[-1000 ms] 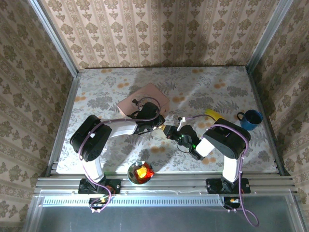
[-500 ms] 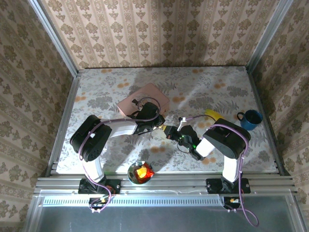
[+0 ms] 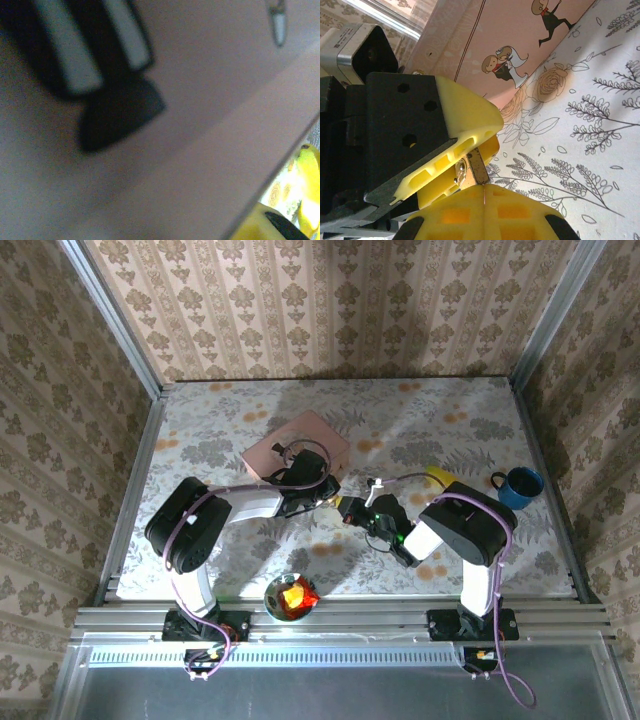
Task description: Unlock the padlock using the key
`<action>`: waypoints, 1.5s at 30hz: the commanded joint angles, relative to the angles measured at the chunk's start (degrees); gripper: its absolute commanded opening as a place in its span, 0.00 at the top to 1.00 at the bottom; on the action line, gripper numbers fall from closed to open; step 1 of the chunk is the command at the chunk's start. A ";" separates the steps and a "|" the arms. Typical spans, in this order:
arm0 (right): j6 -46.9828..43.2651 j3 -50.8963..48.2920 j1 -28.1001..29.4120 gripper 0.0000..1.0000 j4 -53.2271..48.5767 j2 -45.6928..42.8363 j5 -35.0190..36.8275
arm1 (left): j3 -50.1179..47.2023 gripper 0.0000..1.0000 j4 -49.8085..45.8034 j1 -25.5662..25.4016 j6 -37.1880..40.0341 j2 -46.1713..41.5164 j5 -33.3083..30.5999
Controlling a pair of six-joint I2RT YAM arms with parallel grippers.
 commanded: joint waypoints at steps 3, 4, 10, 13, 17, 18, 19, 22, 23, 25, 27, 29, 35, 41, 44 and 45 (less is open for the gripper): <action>-1.23 5.20 -1.54 0.95 2.99 0.90 -0.21 | -0.14 1.00 -0.86 -2.43 -0.26 0.75 8.12; -1.33 5.31 -1.72 0.92 2.45 0.68 -0.57 | -0.23 1.00 -0.87 -2.48 -0.29 0.73 8.12; -2.35 4.24 -1.92 0.79 -5.46 -3.14 -0.49 | -1.26 1.00 -0.79 -1.80 -0.90 0.16 7.11; -2.79 2.40 -2.00 0.73 -8.28 -5.16 -0.03 | -1.99 1.00 -0.48 -1.51 -1.53 0.03 6.74; -2.40 -0.62 -2.09 0.62 -9.64 -7.71 0.34 | -2.49 1.00 -0.41 -1.10 -1.85 0.03 6.39; -2.22 -1.15 -2.09 0.59 -10.79 -8.50 0.32 | -2.54 1.00 -0.37 -1.01 -1.96 0.03 6.37; -2.07 -1.51 -2.07 0.57 -12.22 -9.43 0.35 | -2.51 1.00 -0.43 -0.90 -2.02 0.03 6.29; -2.12 -2.95 -2.00 0.54 -14.78 -12.03 -0.03 | -2.61 1.00 -0.31 -0.72 -2.03 0.03 6.21; -2.14 -3.46 -2.00 0.53 -15.22 -12.98 -0.02 | -2.64 1.00 -0.34 -0.64 -2.02 0.03 6.27; -2.33 -4.58 -2.00 0.52 -17.22 -15.61 0.30 | -2.65 1.00 -0.29 -0.49 -2.04 0.02 6.32; -2.73 -5.12 -1.92 0.51 -21.14 -18.79 1.09 | -2.52 1.00 -0.35 -0.55 -1.99 0.11 6.52; -3.20 -5.36 -1.75 0.50 -25.06 -21.81 1.85 | -2.43 1.00 -0.26 -0.54 -2.07 0.20 6.61; -4.07 -5.85 -0.51 0.49 -33.53 -28.23 3.45 | -2.02 1.00 -0.12 -0.46 -2.17 0.64 6.98; -3.80 -5.37 0.44 0.49 -36.14 -31.36 2.26 | -2.08 1.00 -0.43 -0.33 -2.20 0.48 6.98; -3.97 -4.82 0.89 0.49 -36.07 -30.61 1.66 | -2.07 1.00 -0.50 -0.37 -2.20 0.38 6.90; -4.12 -4.50 0.90 0.50 -35.90 -30.14 1.41 | -2.01 1.00 -0.47 -0.37 -2.20 0.45 6.95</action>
